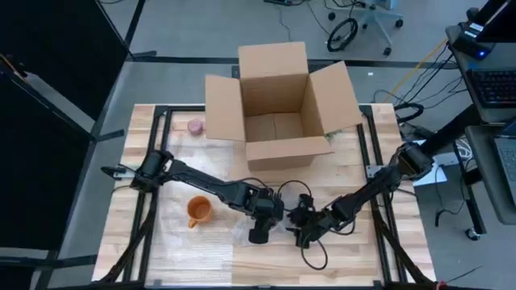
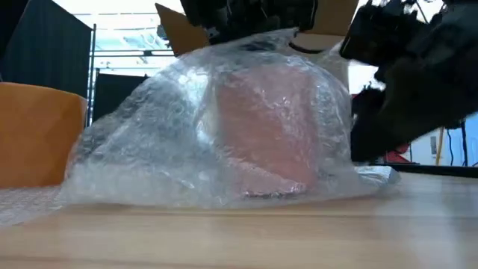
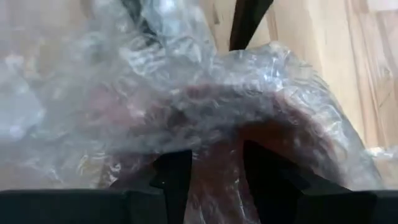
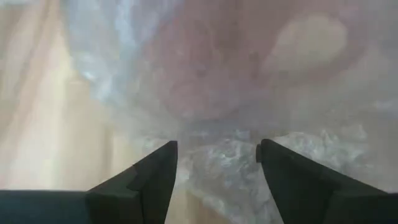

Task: Wrap mug
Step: Wrap the pink cup with the bubble wrap

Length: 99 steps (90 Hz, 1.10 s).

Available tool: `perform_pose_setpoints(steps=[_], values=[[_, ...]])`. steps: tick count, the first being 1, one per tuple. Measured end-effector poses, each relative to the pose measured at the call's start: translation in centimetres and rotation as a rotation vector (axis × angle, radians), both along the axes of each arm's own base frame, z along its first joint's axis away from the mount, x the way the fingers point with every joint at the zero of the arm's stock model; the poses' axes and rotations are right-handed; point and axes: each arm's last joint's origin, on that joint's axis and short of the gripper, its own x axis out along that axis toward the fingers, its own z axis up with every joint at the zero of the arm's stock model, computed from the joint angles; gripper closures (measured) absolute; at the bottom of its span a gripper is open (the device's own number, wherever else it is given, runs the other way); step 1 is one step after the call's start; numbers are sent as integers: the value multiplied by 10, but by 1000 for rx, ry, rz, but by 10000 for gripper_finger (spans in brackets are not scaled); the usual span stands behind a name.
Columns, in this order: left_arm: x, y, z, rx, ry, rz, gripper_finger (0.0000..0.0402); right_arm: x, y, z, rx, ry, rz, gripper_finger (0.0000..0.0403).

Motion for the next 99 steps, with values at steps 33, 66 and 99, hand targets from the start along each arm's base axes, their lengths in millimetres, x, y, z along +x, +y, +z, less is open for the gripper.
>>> perform_pose_setpoints(steps=[33,66,99], values=[[1,0,0,7,-14,-16,265,-19,-24,88,42,-87,-158,188],[1,-1,0,26,-19,-54,265,-44,-30,123,-149,232,-129,188],[1,-1,0,25,-21,-52,265,-61,-27,46,-409,82,-58,188]])
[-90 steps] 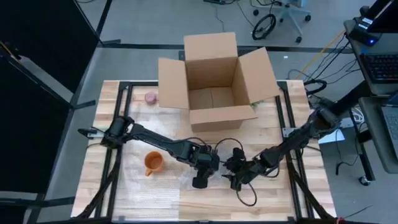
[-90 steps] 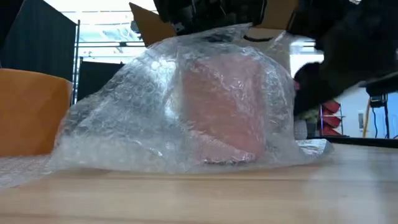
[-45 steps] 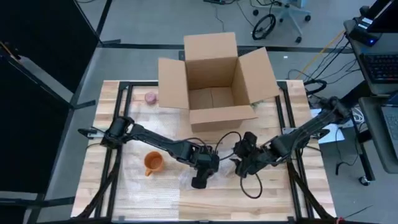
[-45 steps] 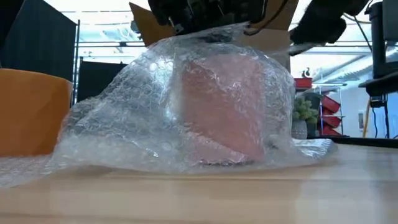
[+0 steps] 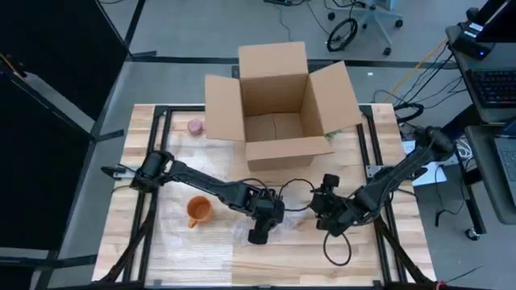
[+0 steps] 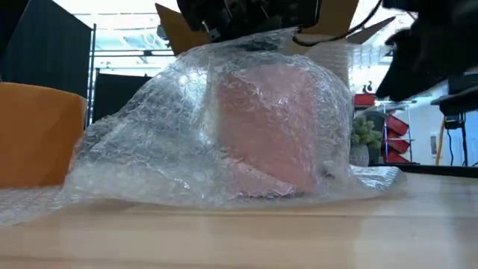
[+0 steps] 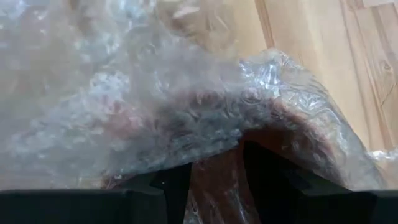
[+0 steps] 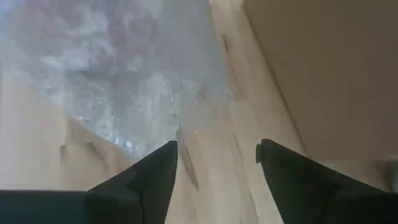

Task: Wrap mug
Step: Wrap the pink cup with the bubble wrap

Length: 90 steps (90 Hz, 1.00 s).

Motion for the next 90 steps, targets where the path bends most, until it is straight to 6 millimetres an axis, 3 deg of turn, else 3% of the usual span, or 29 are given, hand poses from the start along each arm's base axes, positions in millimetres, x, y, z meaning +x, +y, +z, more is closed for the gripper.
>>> perform_pose_setpoints(steps=[10,29,37,48,53,68,90], values=[[0,0,0,-1,-1,1,265,5,-3,-12,-71,-128,30,188],[0,0,0,-2,-2,3,265,24,2,2,-29,-280,175,201],[1,0,0,-4,-1,8,265,25,4,12,13,-292,173,248],[1,1,0,-5,-2,10,265,31,12,32,150,-328,239,360],[1,1,0,-5,-2,9,265,36,17,41,191,-337,282,388],[1,1,0,-5,-6,7,265,51,29,56,213,-345,323,400],[3,1,0,-11,-27,9,266,71,31,28,229,-261,280,403]])
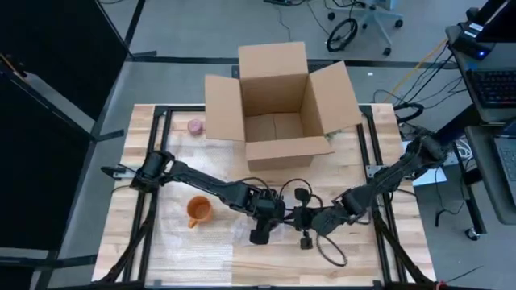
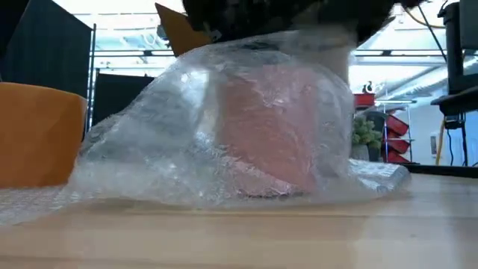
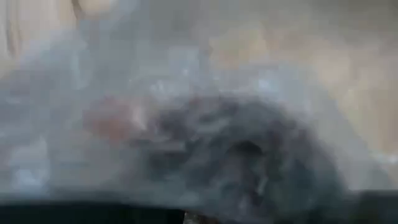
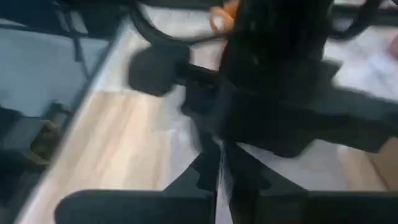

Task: Wrap mug
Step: Wrap the pink cup with the bubble wrap

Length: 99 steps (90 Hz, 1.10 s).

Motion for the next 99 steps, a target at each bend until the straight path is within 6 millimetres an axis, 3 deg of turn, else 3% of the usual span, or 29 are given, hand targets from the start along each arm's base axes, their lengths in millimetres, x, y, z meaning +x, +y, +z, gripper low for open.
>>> perform_pose_setpoints(steps=[27,49,99], values=[[-1,0,-1,6,9,-6,266,16,-6,-13,27,16,40,403],[-1,0,-1,7,7,-7,265,31,-12,-36,54,79,69,403],[-16,-2,22,25,74,3,265,32,-23,-46,76,160,15,403]])
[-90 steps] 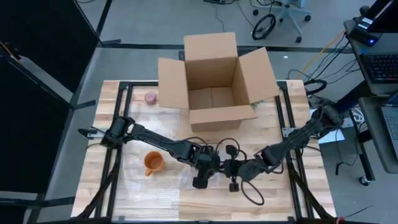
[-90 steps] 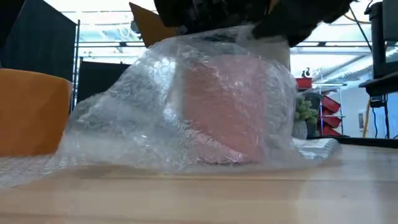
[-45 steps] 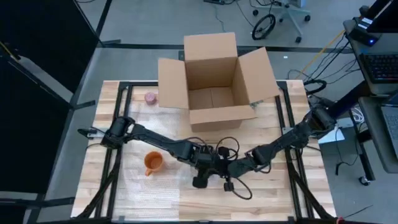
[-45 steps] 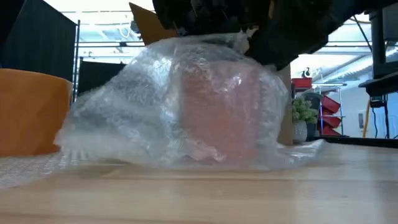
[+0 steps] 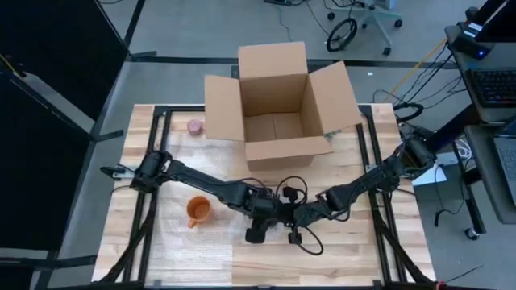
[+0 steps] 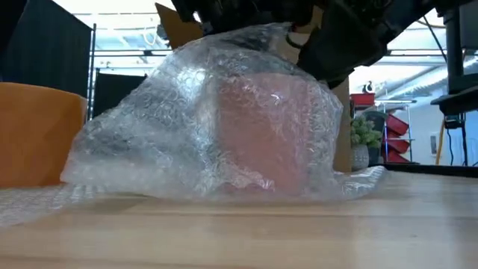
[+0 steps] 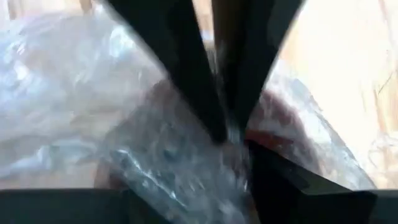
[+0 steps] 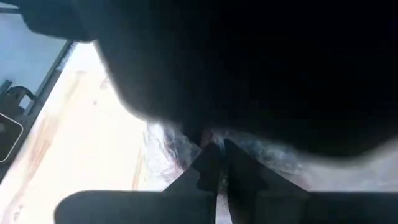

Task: Wrap mug
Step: Wrap the pink cup with the bubble wrap

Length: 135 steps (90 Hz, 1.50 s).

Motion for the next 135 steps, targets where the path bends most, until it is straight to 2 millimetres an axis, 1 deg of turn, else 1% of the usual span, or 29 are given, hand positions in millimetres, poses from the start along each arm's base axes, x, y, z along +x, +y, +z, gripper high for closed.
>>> perform_pose_setpoints(steps=[4,9,29,46,74,79,86,90,99,110,115,120,128,135], values=[[-4,1,6,-1,10,3,265,1,-1,1,4,-5,-8,403],[-7,1,7,4,28,2,265,1,-1,0,8,-1,-9,403],[-9,1,26,28,-51,9,265,-1,-2,-4,6,29,-1,403],[-16,5,53,51,-146,14,265,-4,-5,-11,-14,82,0,403],[-18,7,54,91,-154,31,265,-2,-4,-8,6,65,4,403],[-23,6,62,126,-179,47,265,-2,-4,-8,10,65,3,403],[-30,8,82,151,-253,69,265,-2,-5,-7,10,65,1,403],[-36,8,90,169,-263,76,265,-1,-7,-7,10,65,-4,403],[-46,6,102,187,-293,84,265,0,-9,-7,8,68,-12,403],[-67,2,116,202,-279,120,265,-1,-9,-7,8,72,-10,403],[-79,1,114,195,-237,145,265,-1,-9,-8,11,78,-6,403],[-91,-2,105,193,-172,169,265,-1,-9,-7,17,82,2,403],[-107,-7,81,202,-87,190,265,-1,-9,-8,15,88,1,403],[-119,-14,61,194,-55,203,265,-2,-9,-8,16,90,1,403]])
